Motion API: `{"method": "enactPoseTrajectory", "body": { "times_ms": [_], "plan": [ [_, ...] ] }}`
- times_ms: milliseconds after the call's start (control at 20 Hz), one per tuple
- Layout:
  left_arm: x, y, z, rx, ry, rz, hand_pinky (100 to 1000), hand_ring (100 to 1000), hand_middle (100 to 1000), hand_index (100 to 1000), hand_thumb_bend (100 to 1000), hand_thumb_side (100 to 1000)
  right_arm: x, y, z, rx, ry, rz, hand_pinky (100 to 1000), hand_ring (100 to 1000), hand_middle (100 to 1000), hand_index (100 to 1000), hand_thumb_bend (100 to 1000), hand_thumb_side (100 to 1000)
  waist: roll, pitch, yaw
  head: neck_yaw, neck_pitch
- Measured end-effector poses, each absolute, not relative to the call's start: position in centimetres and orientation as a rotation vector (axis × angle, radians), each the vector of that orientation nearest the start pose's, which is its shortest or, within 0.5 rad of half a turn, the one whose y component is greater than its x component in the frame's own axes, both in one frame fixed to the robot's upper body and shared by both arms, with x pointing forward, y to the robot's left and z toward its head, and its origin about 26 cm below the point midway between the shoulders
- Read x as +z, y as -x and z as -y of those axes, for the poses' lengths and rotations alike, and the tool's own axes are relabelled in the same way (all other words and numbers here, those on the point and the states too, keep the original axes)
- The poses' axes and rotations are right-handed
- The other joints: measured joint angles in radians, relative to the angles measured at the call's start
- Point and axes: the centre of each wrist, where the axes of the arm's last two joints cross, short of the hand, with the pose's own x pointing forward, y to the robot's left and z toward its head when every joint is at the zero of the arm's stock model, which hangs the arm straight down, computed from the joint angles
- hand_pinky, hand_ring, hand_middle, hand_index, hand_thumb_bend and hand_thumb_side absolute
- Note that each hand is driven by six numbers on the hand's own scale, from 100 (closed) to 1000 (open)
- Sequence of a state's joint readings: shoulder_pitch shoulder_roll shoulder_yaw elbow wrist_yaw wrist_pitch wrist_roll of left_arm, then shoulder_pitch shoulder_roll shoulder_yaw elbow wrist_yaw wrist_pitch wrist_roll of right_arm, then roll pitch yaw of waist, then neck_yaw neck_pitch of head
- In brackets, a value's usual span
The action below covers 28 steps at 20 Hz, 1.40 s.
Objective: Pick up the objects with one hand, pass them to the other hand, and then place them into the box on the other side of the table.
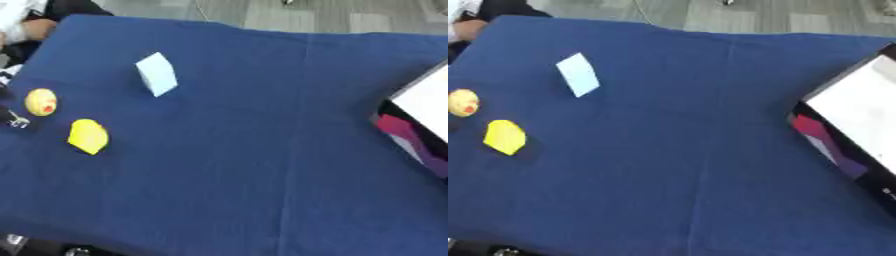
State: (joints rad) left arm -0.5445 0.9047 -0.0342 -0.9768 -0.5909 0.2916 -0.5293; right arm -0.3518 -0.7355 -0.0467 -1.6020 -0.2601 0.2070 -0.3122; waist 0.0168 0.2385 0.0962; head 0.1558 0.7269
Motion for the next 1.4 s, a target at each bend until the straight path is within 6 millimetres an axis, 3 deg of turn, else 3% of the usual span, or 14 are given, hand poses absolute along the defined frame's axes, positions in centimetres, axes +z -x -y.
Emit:
{"method": "enactPoseTrajectory", "body": {
  "times_ms": [800, 1250, 1400],
  "plan": [
    [18.2, -38.5, -49.0, -0.836, -0.923, 0.732, 857, 846, 794, 791, 683, 266, 20.0, -34.1, 38.6, 0.072, 0.623, 1.796, 901, 814, 864, 921, 100, 490, -0.004, 0.007, -0.014, -0.006, -0.009],
    [17.8, -38.9, -49.1, -0.811, -0.952, 0.703, 854, 844, 791, 779, 608, 238, 19.9, -34.2, 38.5, 0.079, 0.619, 1.794, 902, 815, 864, 920, 100, 492, -0.007, 0.013, -0.014, -0.009, -0.017],
    [17.5, -39.0, -49.1, -0.801, -0.965, 0.694, 852, 842, 789, 769, 533, 215, 20.0, -34.2, 38.4, 0.083, 0.619, 1.796, 902, 815, 864, 919, 100, 494, -0.007, 0.018, -0.015, -0.009, -0.018]
  ]
}}
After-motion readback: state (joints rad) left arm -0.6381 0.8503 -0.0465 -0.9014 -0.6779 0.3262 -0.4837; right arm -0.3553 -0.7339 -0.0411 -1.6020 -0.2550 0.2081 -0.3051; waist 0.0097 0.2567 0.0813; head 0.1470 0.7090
